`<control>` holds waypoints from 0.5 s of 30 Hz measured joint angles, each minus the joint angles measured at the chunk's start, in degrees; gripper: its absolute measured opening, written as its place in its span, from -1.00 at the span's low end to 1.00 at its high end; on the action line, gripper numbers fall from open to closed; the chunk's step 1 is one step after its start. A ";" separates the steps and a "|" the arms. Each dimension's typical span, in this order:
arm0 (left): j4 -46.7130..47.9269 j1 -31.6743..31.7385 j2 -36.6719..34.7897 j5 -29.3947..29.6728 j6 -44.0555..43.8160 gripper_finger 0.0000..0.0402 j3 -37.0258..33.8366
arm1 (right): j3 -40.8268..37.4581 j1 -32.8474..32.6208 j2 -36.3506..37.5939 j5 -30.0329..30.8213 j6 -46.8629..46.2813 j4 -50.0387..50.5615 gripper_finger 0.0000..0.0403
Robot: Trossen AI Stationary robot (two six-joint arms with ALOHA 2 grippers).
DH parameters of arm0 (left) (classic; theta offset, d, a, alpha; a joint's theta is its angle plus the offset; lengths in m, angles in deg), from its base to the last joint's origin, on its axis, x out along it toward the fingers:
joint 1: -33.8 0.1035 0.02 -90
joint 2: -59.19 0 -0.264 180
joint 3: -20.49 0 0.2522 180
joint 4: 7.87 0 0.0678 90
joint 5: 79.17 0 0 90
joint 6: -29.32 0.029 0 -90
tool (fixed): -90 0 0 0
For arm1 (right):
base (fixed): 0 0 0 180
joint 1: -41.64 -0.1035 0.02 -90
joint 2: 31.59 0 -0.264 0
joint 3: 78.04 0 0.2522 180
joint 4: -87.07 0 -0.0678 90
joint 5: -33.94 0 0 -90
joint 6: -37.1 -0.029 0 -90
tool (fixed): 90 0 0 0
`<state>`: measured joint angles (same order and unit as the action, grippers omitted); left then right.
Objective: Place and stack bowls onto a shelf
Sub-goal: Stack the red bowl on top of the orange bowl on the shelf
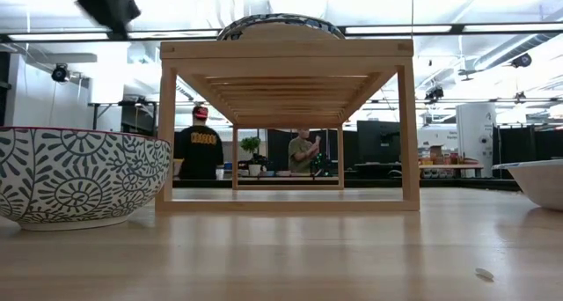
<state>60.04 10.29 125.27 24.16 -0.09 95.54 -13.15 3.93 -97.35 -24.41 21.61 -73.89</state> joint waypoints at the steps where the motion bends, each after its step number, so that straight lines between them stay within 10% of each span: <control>1: -0.77 -0.39 -0.26 -1.83 -1.58 -0.41 -1.39 | 0.59 0.02 0.00 0.04 0.54 0.00 -0.96; 15: -13.56 -2.73 4.34 -12.36 -8.58 -0.26 -13.04 | 4.66 0.02 -0.02 0.07 10.02 0.00 -0.96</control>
<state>46.48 7.56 129.61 11.80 -8.67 82.50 -8.49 3.95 -97.37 -24.33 31.63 -73.89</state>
